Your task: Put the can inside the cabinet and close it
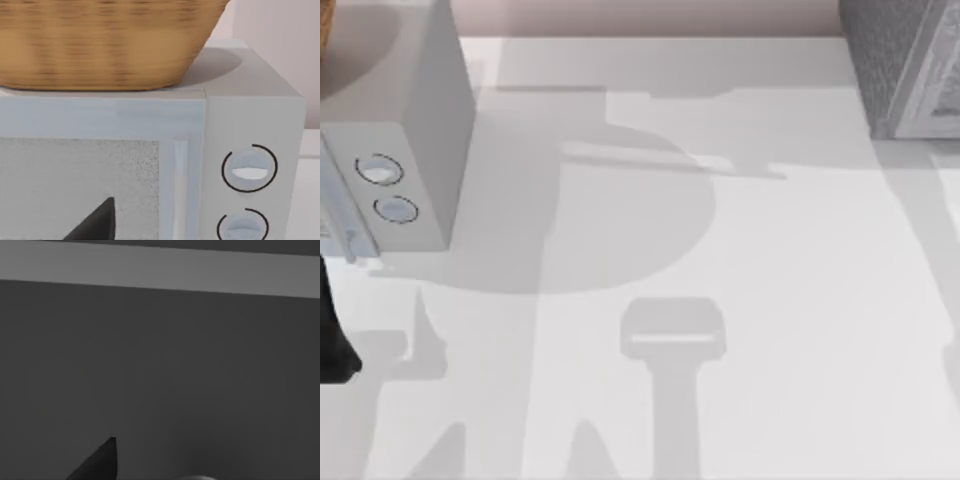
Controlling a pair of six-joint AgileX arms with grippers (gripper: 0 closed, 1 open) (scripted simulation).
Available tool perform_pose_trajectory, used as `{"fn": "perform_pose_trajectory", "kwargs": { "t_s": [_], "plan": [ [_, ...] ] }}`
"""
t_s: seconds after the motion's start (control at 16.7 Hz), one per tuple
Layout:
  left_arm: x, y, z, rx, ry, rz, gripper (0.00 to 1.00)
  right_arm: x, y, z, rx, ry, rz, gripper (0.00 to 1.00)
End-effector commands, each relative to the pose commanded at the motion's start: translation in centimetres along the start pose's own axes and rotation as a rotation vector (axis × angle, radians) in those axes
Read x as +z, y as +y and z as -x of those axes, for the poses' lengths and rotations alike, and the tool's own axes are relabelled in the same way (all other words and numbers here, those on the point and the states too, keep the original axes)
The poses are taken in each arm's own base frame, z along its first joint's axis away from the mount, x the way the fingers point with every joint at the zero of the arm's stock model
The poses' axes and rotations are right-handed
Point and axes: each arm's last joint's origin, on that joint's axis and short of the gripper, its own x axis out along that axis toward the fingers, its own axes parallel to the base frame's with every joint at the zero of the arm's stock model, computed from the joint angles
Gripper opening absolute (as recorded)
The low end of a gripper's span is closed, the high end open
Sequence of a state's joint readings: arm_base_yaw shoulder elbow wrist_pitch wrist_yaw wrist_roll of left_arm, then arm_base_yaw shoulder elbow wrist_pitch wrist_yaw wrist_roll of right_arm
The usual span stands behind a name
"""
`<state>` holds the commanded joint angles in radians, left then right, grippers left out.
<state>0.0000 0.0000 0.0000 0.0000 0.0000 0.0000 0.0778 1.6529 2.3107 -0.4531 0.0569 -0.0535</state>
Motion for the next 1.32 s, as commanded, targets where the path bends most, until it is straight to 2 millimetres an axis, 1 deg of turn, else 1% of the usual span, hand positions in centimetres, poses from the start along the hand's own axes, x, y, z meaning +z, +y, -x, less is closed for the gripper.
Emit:
{"fn": "perform_pose_trajectory", "kwargs": {
  "t_s": [0.12,0.18,0.24,0.3,0.36,0.48,0.6,0.72,0.9,1.02,1.14,1.2,1.32],
  "plan": [
    [0.0,0.0,0.0,0.000,0.000,0.000,1.00,0.3,-0.3,3.9,0.011,-0.019,0.005,1.00],
    [0.0,0.0,0.0,0.000,0.000,0.000,1.00,-0.1,-0.5,6.0,0.015,-0.019,0.006,1.00],
    [0.0,0.0,0.0,0.000,0.000,0.000,1.00,-1.0,-0.6,8.0,0.019,-0.012,0.006,1.00],
    [0.0,0.0,0.0,0.000,0.000,0.000,1.00,-2.3,-0.7,10.0,0.022,-0.001,0.005,1.00],
    [0.0,0.0,0.0,0.000,0.000,0.000,1.00,-4.0,-0.7,12.0,0.024,0.015,0.003,1.00],
    [0.0,0.0,0.0,0.000,0.000,0.000,1.00,-8.4,-0.8,15.7,0.025,0.056,-0.003,1.00],
    [0.0,0.0,0.0,0.000,0.000,0.000,1.00,-13.7,-0.7,19.0,0.022,0.100,-0.010,1.00],
    [0.0,0.0,0.0,0.000,0.000,0.000,1.00,-19.4,-0.6,21.8,0.016,0.141,-0.019,1.00],
    [0.0,0.0,0.0,0.000,0.000,0.000,1.00,-27.0,-0.4,25.0,0.001,0.182,-0.034,1.00],
    [0.0,0.0,0.0,0.000,0.000,0.000,1.00,-31.1,-0.2,26.3,-0.011,0.194,-0.043,1.00],
    [0.0,0.0,0.0,0.000,0.000,0.000,1.00,-34.2,-0.1,27.1,-0.021,0.200,-0.050,1.00],
    [0.0,0.0,0.0,0.000,0.000,0.000,1.00,-35.4,-0.1,27.3,-0.026,0.203,-0.053,1.00],
    [0.0,0.0,0.0,0.000,0.000,0.000,1.00,-36.9,0.0,27.6,-0.032,0.205,-0.056,1.00]
  ]
}}
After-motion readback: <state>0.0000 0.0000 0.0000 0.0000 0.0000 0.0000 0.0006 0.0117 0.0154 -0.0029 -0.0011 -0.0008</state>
